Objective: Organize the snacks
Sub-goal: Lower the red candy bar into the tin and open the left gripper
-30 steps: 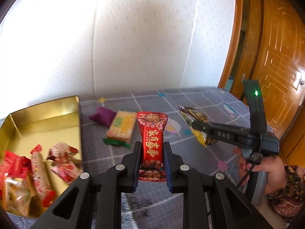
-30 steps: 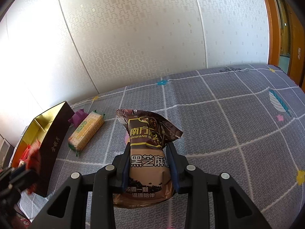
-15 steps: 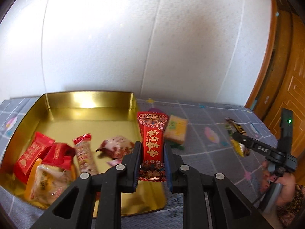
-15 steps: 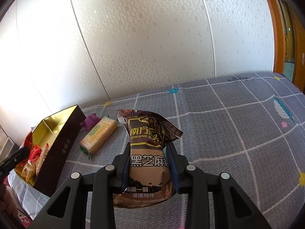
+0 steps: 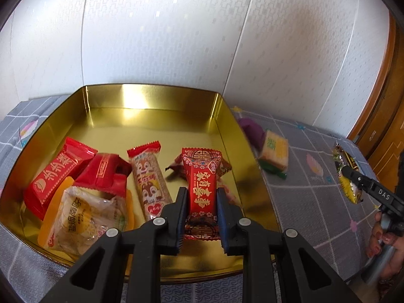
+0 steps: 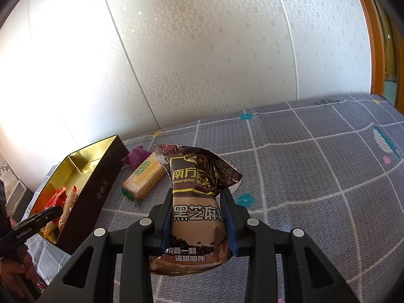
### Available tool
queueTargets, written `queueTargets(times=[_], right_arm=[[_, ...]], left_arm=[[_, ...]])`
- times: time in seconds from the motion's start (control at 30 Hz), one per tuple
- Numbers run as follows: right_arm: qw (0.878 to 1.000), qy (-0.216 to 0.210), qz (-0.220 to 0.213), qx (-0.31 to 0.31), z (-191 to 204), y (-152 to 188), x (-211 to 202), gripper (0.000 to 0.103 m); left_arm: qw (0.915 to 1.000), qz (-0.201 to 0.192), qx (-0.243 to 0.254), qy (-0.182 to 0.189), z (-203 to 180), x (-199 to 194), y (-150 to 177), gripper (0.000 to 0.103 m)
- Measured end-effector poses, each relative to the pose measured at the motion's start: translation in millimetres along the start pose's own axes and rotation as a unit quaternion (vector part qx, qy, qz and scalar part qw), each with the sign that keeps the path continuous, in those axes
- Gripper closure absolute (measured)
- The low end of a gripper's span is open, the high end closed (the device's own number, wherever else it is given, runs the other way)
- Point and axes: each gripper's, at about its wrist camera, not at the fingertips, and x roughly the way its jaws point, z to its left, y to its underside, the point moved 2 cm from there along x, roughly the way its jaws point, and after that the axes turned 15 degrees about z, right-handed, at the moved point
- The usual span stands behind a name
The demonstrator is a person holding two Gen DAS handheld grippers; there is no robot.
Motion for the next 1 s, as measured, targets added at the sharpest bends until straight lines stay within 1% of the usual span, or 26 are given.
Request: queueTargets(times=[0.1, 0.17, 0.27, 0.37, 0.6, 0.63, 0.67, 0.73, 0.8, 0.87, 1.0], right_arm=[[1.0, -0.005, 0.0, -0.003, 3.7, 0.9, 0.9, 0.068], [1.0, -0.007, 0.002, -0.006, 6.2, 1.7, 2.0, 0.068], [1.0, -0.009, 0.004, -0.01, 9.8, 2.8, 2.8, 0.068], [1.0, -0.011, 0.002, -0.013, 12.5, 3.6, 2.3, 0.068], [0.999, -0.025, 0.004, -0.024, 26.0, 5.2, 2.4, 0.068], [0.999, -0.027, 0.006, -0.028, 29.4, 5.5, 2.8, 0.068], [0.999, -0.031, 0.009, -0.031, 33.3, 5.8, 3.5, 0.068], [0.998, -0.039, 0.014, -0.038, 41.5, 6.8, 4.9, 0.068], [0.998, -0.045, 0.018, -0.047, 52.2, 8.1, 5.5, 0.068], [0.997, -0.052, 0.024, -0.057, 64.5, 8.4, 6.5, 0.068], [0.994, -0.072, 0.037, -0.076, 93.2, 4.5, 10.3, 0.068]], left_arm=[[1.0, -0.002, -0.005, -0.006, 1.8, 0.4, 2.6, 0.077], [1.0, -0.005, -0.004, -0.001, 1.5, -0.5, 3.9, 0.067], [0.9999, -0.013, 0.003, -0.008, -0.5, -3.3, 4.6, 0.067], [0.9999, -0.009, 0.006, -0.012, -1.4, -2.2, 4.7, 0.067], [1.0, -0.007, 0.0, -0.002, 0.9, -2.0, 5.4, 0.066], [1.0, -0.008, 0.0, 0.0, 1.2, -3.0, 5.2, 0.059], [0.9999, -0.011, 0.0, 0.002, 1.5, -4.7, 5.2, 0.048], [0.9998, -0.021, 0.001, 0.004, 2.4, -9.5, 6.0, 0.037], [0.9996, -0.027, 0.008, 0.003, 2.5, -14.2, 6.0, 0.034], [0.9995, -0.029, 0.013, -0.006, 3.3, -17.4, 5.5, 0.029], [0.9992, -0.034, 0.016, -0.015, 11.1, -26.2, 5.4, 0.024]])
